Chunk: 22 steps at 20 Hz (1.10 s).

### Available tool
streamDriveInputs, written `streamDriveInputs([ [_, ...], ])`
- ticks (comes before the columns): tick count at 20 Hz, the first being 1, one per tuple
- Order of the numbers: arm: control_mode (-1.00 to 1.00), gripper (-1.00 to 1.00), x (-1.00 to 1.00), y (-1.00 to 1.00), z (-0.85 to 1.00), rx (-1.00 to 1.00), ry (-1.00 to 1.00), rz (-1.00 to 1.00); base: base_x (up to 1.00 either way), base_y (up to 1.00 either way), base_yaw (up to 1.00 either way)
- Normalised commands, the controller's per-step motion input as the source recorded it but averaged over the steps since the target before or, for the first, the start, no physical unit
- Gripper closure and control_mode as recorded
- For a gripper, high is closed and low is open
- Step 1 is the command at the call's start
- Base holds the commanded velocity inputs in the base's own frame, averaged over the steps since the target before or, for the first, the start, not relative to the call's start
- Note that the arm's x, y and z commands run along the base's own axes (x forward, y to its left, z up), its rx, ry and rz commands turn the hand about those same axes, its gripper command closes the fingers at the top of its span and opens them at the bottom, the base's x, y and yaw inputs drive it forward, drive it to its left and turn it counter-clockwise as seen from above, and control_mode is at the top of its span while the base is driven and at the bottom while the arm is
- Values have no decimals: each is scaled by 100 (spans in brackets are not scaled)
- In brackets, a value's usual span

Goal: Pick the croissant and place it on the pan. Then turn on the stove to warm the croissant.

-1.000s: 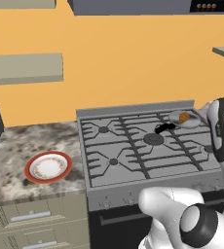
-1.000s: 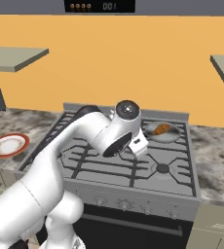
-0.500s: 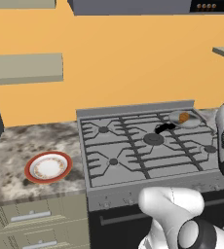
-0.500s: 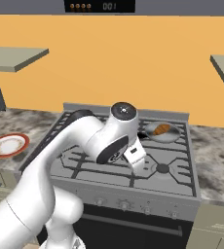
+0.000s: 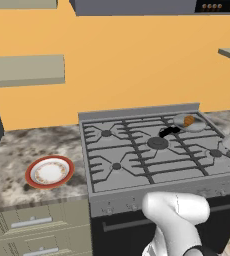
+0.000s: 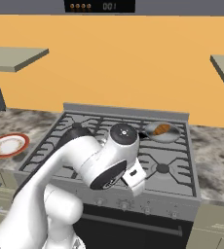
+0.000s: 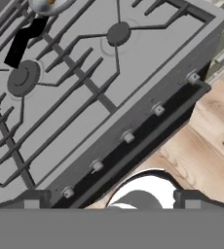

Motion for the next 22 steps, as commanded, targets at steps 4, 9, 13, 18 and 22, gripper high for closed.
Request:
streamDriveInputs([
  [4, -100, -100, -34, 0, -19, 0, 1, 4, 0, 0, 0],
  [9, -100, -100, -12, -1, -20, 0, 0, 2, 0, 0, 0],
  [13, -100, -100, -8, -4, -26, 0, -2, 6, 0, 0, 0],
  [18, -100, -100, -17, -11, -31, 0, -15, 11, 0, 0, 0],
  [22, -100, -100, -11, -9, -24, 0, -19, 10, 0, 0, 0],
])
